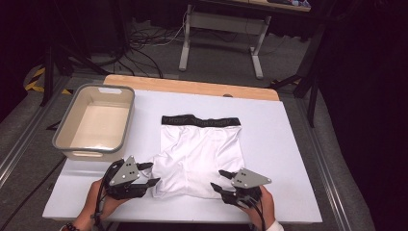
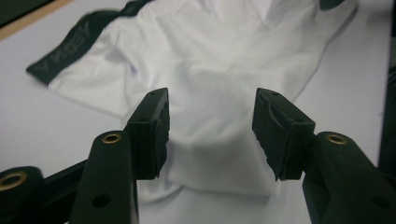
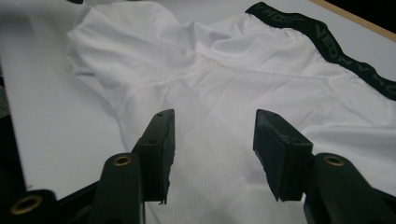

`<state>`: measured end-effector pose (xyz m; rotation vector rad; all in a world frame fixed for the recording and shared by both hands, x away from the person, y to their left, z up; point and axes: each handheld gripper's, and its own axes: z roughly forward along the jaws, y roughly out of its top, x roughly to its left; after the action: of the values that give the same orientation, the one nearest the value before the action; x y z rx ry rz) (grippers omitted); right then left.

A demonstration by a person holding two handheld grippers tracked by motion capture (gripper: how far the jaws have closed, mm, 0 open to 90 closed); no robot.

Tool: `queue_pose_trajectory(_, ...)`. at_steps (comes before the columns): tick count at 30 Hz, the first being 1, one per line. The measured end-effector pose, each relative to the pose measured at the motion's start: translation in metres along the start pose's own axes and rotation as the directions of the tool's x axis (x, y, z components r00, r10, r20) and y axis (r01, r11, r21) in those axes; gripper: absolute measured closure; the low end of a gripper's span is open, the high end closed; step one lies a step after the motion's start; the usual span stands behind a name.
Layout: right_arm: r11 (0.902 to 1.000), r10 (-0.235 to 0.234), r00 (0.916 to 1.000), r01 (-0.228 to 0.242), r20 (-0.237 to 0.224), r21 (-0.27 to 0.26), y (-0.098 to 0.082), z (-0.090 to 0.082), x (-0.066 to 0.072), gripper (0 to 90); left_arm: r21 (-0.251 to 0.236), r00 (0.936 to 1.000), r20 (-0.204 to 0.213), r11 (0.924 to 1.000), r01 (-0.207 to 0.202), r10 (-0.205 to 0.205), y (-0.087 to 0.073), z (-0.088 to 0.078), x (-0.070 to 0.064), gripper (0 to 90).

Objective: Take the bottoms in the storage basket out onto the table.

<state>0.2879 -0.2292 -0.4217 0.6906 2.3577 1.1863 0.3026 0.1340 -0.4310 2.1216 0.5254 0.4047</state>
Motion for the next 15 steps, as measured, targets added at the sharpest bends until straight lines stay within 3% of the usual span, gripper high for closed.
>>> queue_pose_trajectory(3,0.9999,-0.003,1.0000,0.003,-0.004,0.011,0.009,0.013,-0.001,46.3,0.031,0.9999,-0.006,0.9995,0.012,-0.012,-0.007,0.003,0.003,44.2)
queue_pose_trajectory(5,0.9976,-0.031,0.9993,0.029,0.022,0.063,0.021,0.035,-0.007,44.2,0.063,0.9993,-0.024,0.9975,0.031,-0.030,-0.013,0.006,0.009,44.0)
queue_pose_trajectory(8,0.9969,-0.014,0.9998,0.013,0.014,0.078,0.027,0.048,-0.018,42.6,0.074,0.9984,-0.019,0.9957,0.055,-0.053,-0.016,0.009,0.014,45.2)
queue_pose_trajectory(10,0.9973,-0.014,0.9979,0.009,0.063,0.073,0.039,0.062,-0.038,41.9,0.101,0.9968,-0.015,0.9917,0.080,-0.078,-0.023,0.014,0.017,47.2)
queue_pose_trajectory(11,0.9973,-0.014,0.9979,0.009,0.063,0.073,0.039,0.062,-0.038,41.9,0.101,0.9968,-0.015,0.9917,0.080,-0.078,-0.023,0.014,0.017,48.1)
queue_pose_trajectory(13,0.9972,0.003,0.9955,-0.010,0.095,0.074,0.047,0.070,-0.054,41.5,0.124,0.9951,-0.021,0.9874,0.098,-0.096,-0.027,0.018,0.018,48.9)
queue_pose_trajectory(15,0.9960,0.013,0.9956,-0.021,0.092,0.087,0.056,0.075,-0.065,40.2,0.149,0.9943,-0.038,0.9834,0.104,-0.099,-0.029,0.021,0.018,49.8)
